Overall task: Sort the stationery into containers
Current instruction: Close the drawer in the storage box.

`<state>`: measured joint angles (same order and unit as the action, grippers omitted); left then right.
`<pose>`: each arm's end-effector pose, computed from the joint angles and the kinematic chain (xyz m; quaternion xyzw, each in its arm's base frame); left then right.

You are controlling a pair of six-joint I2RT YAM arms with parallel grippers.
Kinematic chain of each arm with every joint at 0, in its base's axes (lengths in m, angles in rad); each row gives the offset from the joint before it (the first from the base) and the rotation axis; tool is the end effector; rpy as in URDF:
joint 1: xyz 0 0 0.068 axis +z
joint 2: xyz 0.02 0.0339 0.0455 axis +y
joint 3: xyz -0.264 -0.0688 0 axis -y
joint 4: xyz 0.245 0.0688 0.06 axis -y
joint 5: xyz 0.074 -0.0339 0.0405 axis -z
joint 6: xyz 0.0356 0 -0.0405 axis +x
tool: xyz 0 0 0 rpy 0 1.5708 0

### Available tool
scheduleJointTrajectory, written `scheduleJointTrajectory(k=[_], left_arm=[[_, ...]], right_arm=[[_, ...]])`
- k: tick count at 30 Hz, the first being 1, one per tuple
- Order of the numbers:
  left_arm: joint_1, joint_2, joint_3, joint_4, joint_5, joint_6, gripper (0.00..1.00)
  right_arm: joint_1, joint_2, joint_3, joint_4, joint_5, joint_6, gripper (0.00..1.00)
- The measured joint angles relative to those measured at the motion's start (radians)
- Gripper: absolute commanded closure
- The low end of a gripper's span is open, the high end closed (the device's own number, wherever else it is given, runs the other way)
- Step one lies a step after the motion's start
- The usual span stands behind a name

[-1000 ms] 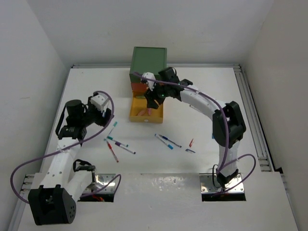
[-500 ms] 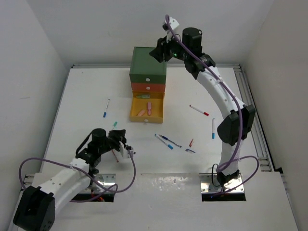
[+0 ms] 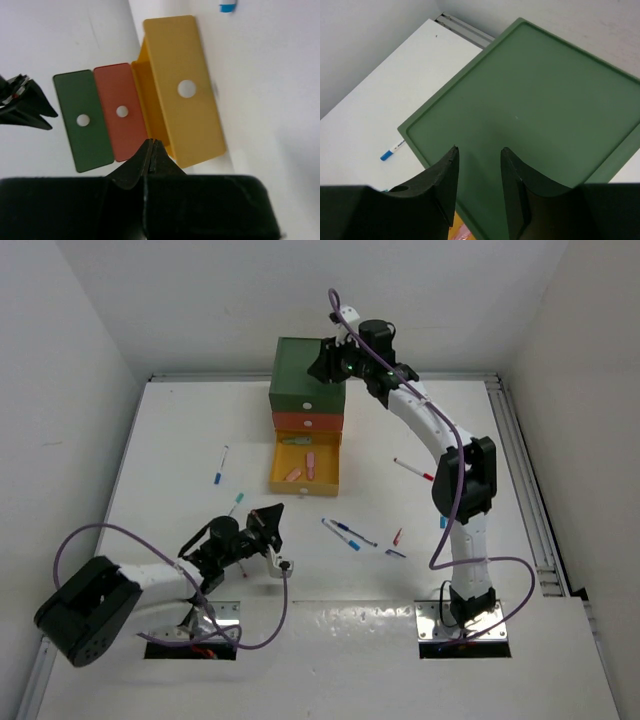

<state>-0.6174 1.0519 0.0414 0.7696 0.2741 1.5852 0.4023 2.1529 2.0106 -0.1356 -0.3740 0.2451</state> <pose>0.1373 -0.1093 0.1413 0.7334 0.2775 0.1892 0.5911 0.4727 0.2153 0.3293 -0.1732 0.7731 0.3289 0.5139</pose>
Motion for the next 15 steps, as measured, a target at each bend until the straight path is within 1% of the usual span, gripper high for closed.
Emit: scheduleJointTrajectory(k=[3, 9, 15], left_arm=[[-0.019, 0.098, 0.0, 0.063, -0.025, 0.003, 1.0], [-0.032, 0.227, 0.006, 0.161, -0.055, -0.018, 1.0], [-0.032, 0.373, 0.053, 0.236, -0.074, -0.046, 1.0]], right_arm=[[-0.002, 0.018, 0.0, 0.006, 0.004, 0.014, 0.62], [-0.008, 0.028, 0.0, 0.01, 0.004, 0.029, 0.63], [-0.008, 0.03, 0.0, 0.011, -0.003, 0.035, 0.63]])
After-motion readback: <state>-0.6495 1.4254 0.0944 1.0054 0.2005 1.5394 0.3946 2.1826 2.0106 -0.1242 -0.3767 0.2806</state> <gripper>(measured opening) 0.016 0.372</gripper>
